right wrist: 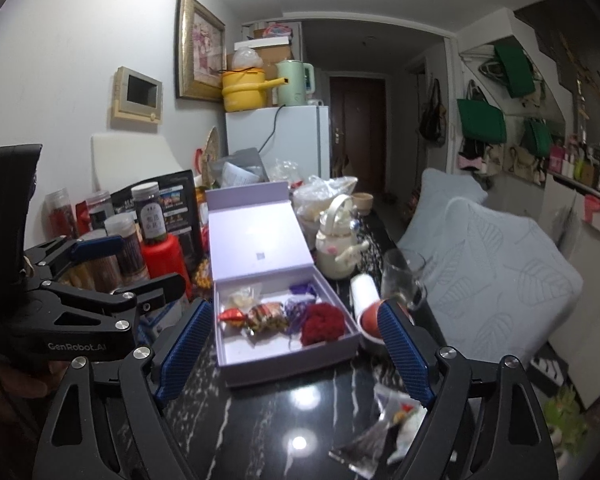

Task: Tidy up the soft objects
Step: 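Withdraw both tools from the box toward the packets on the table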

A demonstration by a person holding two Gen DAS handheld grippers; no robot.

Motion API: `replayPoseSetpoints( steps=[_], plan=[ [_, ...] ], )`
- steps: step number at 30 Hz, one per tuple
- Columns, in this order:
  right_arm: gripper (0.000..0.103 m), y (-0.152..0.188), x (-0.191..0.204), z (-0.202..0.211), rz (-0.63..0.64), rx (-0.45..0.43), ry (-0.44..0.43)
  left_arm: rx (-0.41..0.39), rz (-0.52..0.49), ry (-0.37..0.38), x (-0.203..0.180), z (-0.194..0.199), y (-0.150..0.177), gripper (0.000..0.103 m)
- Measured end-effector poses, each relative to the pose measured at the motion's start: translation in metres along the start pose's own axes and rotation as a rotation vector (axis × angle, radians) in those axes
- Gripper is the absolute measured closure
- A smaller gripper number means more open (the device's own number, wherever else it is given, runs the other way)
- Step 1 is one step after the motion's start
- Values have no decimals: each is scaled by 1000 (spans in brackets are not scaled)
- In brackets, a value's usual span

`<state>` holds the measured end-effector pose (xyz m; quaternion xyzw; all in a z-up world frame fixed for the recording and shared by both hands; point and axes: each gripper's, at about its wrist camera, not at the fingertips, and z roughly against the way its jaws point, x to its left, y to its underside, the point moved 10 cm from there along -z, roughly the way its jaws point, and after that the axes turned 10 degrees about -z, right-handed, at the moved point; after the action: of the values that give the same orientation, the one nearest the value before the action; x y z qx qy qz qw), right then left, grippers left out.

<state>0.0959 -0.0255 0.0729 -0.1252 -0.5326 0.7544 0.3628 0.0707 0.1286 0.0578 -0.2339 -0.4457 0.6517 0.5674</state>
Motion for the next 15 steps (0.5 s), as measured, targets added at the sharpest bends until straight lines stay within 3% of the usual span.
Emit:
replayPoseSetpoints(
  steps=[15],
  plan=[
    [17, 75, -42, 13, -76, 58, 109, 99, -44, 163, -64, -25, 56, 0]
  ],
)
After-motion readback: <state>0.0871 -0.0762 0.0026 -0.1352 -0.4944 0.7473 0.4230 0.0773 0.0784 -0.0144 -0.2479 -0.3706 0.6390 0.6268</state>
